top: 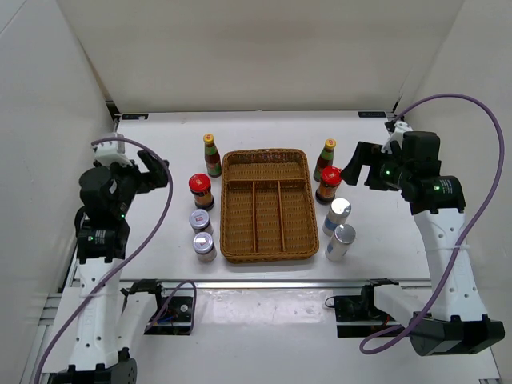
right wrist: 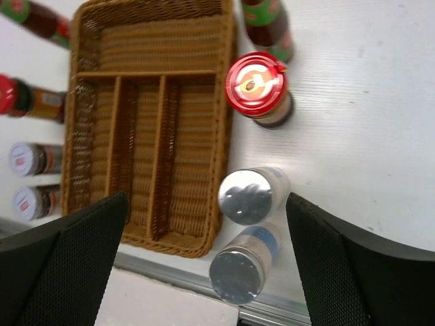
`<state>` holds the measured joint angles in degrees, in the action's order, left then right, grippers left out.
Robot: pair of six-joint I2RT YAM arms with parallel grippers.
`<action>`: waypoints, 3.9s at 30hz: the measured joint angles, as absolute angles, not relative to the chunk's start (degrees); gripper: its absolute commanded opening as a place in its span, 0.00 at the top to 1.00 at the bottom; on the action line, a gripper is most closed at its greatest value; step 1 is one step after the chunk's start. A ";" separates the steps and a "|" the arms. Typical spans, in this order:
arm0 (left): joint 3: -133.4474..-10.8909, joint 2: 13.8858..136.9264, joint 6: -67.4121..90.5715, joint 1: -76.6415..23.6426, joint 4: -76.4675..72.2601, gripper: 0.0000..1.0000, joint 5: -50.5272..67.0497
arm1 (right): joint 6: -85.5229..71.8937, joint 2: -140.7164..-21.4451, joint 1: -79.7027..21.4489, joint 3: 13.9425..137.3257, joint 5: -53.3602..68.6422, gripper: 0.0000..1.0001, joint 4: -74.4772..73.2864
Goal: Organize the condiment bottles
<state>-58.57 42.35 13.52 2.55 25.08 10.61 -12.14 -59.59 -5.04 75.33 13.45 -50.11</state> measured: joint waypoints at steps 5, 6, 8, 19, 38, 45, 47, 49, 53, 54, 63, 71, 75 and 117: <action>-49.76 42.81 17.96 2.11 30.57 0.01 3.46 | -12.51 -61.04 -4.95 75.94 10.22 0.00 -50.72; -49.04 43.46 18.57 1.98 31.53 0.01 2.24 | -12.47 -62.78 -4.95 76.97 10.17 0.00 -51.00; -48.69 44.66 19.46 1.21 32.60 0.01 0.69 | -12.49 -66.96 -5.02 80.27 10.02 0.00 -51.27; -48.42 44.14 22.11 -5.19 32.60 0.01 -4.25 | -12.60 -96.77 -6.22 98.39 3.92 0.01 -52.36; -48.36 45.74 22.61 -5.67 32.60 0.01 -5.23 | -12.80 -114.63 -11.86 110.96 -4.12 0.46 -50.98; -48.36 46.39 22.63 -5.74 32.62 0.01 -5.21 | -12.78 -116.14 -11.99 111.24 -5.17 0.75 -50.89; -48.36 46.39 22.63 -5.74 32.60 0.01 -5.19 | -12.86 -116.14 -12.27 111.24 -5.89 0.82 -50.94; -48.36 46.39 22.65 -5.74 32.60 0.01 -5.19 | -12.84 -116.11 -12.86 111.33 -7.42 0.86 -51.05; -48.36 46.39 22.76 -5.74 32.60 0.01 -5.19 | -12.38 -116.09 -14.76 112.25 -11.70 0.95 -52.47; -48.36 46.39 22.79 -5.74 32.60 0.01 -5.19 | -12.08 -116.07 -15.49 112.77 -12.75 0.97 -52.84; -48.36 46.83 22.83 -5.74 32.60 0.01 -5.13 | -8.78 -114.08 -24.56 122.21 -19.31 1.00 -53.87; -48.36 46.83 22.96 -5.74 32.60 0.01 -5.13 | -8.82 -112.44 -29.15 126.02 -17.96 1.00 -53.91; -48.36 46.83 22.96 -5.74 32.60 0.01 -5.13 | -9.28 -112.97 -30.17 125.95 -17.19 1.00 -54.35; -51.75 50.17 25.54 -6.13 32.71 0.01 1.54 | -14.48 -73.28 -29.63 98.87 -22.20 0.00 -55.31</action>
